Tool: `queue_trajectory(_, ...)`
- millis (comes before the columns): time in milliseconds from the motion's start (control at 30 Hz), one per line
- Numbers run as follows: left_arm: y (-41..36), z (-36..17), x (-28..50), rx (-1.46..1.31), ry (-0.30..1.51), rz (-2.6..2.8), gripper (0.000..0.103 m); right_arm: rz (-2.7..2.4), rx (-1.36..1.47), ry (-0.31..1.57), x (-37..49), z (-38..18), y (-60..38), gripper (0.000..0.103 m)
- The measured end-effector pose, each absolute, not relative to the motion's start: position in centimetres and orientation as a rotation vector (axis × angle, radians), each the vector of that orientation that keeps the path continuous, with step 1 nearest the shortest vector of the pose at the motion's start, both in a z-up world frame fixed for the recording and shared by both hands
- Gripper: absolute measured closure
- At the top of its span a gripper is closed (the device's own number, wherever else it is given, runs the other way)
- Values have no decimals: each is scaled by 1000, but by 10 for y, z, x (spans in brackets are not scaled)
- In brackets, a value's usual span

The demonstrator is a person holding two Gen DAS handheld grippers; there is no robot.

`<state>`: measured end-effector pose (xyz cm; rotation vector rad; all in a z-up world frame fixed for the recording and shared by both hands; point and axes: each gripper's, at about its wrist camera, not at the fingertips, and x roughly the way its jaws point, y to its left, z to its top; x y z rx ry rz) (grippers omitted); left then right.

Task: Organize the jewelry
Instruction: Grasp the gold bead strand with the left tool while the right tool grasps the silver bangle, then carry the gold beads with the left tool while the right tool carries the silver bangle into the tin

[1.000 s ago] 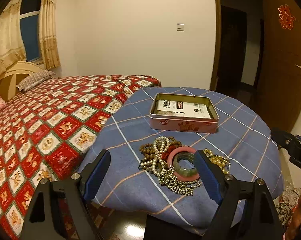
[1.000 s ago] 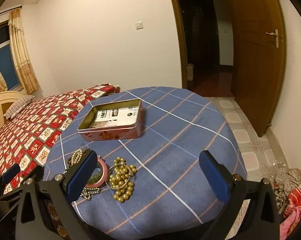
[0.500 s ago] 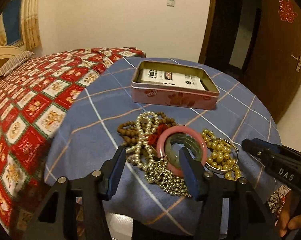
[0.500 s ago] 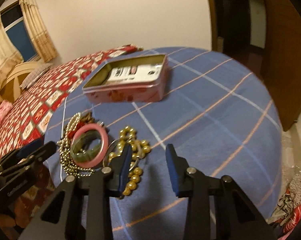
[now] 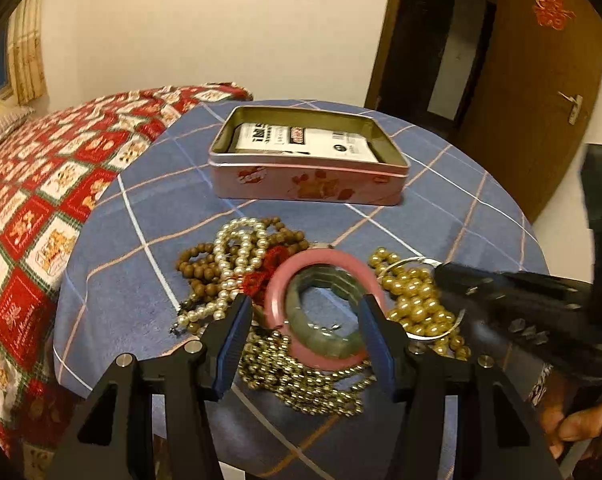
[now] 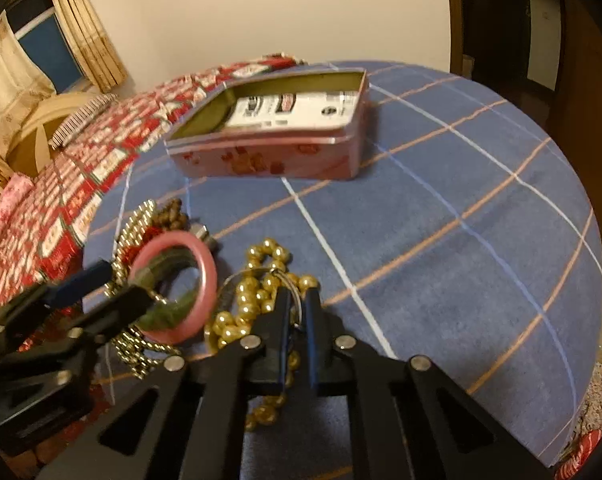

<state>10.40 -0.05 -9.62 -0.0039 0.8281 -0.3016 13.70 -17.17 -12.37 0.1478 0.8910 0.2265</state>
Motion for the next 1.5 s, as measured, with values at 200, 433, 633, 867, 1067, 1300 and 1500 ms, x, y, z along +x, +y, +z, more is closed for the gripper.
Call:
queue_trajectory(200,4,-91,117,11,815,-281,47,254,227,833,137,-106,-188,92)
queue_trajectory(433,3,-105,140,40,873,-241,47,295,310,745,135,-84,-202,92)
queue_trajectory(633,-5,-107,144,95,870,-226,70,303,337,688,139,-68,-209,92)
queue_trajectory(867,-23,-66,131,66,748,-397,69,268,353,678,149,-61,-221,92)
queue_trajectory(1067,-72,-74,131,55,817,-581,44,219,337,655,153,-53,-236,92)
queue_trajectory(1300,-109,-111,140,133,962,-576,44,184,323,636,153,-46,-253,92)
queue_trajectory(1500,-119,-116,144,239,935,-535,79,186,329,634,159,-46,-256,92)
